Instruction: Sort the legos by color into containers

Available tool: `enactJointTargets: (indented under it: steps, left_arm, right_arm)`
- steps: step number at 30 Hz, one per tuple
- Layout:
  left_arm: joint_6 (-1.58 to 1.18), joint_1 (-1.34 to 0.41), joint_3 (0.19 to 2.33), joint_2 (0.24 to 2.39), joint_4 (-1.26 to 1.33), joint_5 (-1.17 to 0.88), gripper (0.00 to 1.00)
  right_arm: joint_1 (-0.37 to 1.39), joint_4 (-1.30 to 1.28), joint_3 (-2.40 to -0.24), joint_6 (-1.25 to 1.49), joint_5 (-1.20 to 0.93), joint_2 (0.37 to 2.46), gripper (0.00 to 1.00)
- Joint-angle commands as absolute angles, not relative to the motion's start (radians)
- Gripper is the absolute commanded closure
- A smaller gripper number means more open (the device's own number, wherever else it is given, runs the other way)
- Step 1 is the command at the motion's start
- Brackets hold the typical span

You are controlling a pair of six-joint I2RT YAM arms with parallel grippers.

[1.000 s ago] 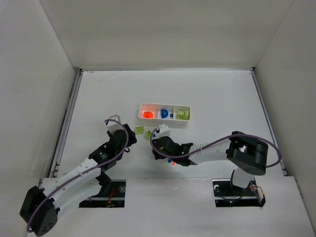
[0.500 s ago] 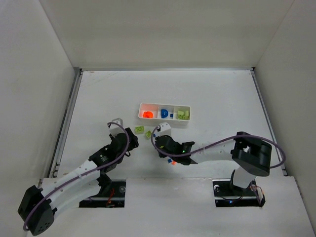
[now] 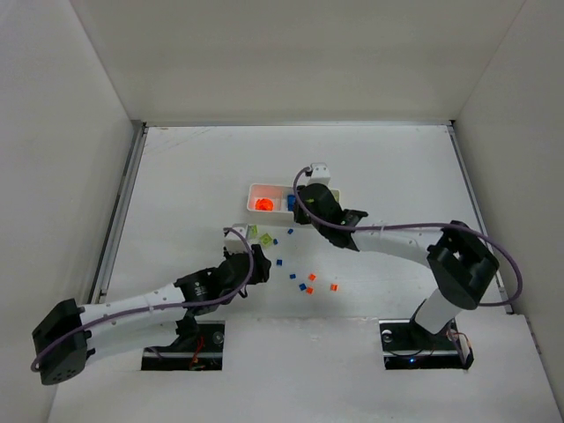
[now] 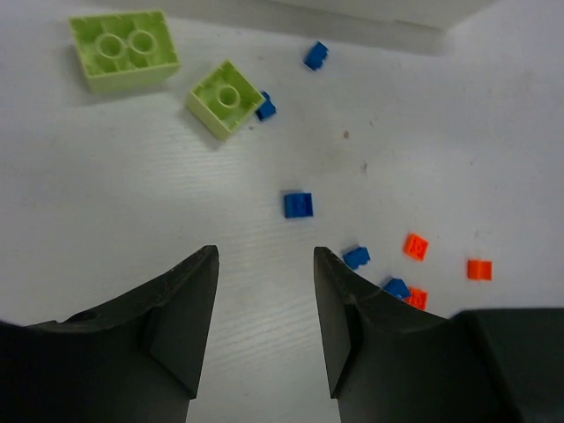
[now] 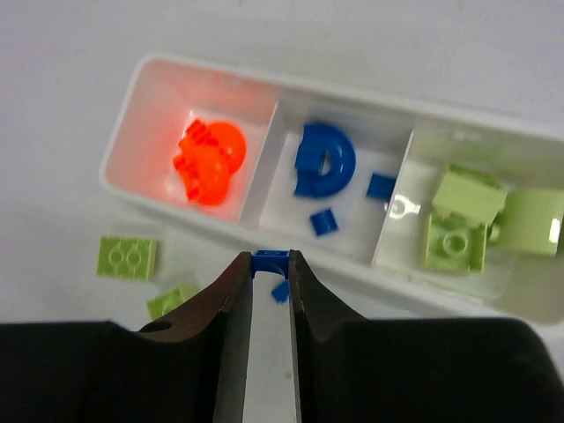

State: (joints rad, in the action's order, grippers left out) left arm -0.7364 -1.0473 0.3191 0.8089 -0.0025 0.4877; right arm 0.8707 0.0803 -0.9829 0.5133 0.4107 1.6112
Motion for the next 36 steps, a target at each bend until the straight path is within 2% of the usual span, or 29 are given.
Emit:
enactJointTargets:
  steps: [1, 6, 8, 12, 14, 21, 36]
  left_arm:
    - [-0.749, -1.139, 0.322, 0.862, 0.083, 0.535, 0.56]
    - [-0.736, -1.292, 0.363, 0.974, 0.15, 0.606, 0.57]
    - [-0.733, -1.337, 0.383, 1.034, 0.175, 0.615, 0.57]
    - [-0.721, -1.413, 0.432, 1.14, 0.222, 0.614, 0.57]
    - [-0.697, -1.461, 0.465, 1.186, 0.238, 0.617, 0.57]
    - [-0.664, -1.538, 0.557, 1.321, 0.239, 0.575, 0.61]
    - [-0.693, -1.473, 0.617, 1.508, 0.213, 0.531, 0.61]
  right_arm:
    - [0.838, 0.123, -1.087, 0.451, 0.408, 1.679, 0.76]
    - [0.805, 0.112, -1.164, 0.431, 0.425, 1.758, 0.75]
    - [0.797, 0.106, -1.184, 0.43, 0.439, 1.779, 0.71]
    - [0.792, 0.103, -1.204, 0.419, 0.44, 1.798, 0.47]
    - [0.792, 0.109, -1.197, 0.42, 0.439, 1.787, 0.41]
    - [0.794, 0.14, -1.117, 0.431, 0.436, 1.712, 0.41]
    - [0.786, 0.178, -0.97, 0.44, 0.43, 1.562, 0.42]
